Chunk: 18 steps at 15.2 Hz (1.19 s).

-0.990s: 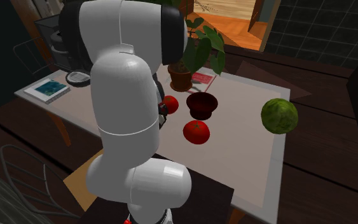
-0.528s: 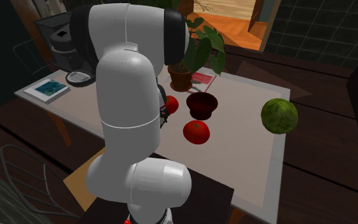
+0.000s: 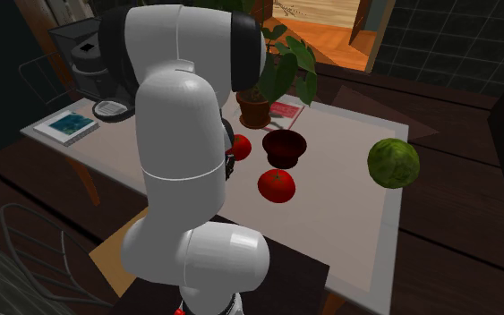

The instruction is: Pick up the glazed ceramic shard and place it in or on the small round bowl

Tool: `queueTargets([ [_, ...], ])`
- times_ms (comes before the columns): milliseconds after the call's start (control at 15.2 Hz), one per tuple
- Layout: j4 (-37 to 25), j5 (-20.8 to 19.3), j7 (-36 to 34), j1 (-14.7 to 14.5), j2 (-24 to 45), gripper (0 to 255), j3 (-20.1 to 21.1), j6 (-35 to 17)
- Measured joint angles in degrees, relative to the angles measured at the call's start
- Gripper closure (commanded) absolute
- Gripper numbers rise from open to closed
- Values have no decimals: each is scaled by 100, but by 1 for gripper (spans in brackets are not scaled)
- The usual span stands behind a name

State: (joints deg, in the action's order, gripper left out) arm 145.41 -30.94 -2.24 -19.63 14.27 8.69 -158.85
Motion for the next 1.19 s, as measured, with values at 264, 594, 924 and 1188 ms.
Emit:
queueTargets([
  [264,5,-1,-1,0,-3,255,-1,4],
  [594,48,201,166,63,-192,255,106,129],
  [924,93,664,563,172,-603,255,295,449],
  [1188,138,1038,876,214,-969,255,403,732],
])
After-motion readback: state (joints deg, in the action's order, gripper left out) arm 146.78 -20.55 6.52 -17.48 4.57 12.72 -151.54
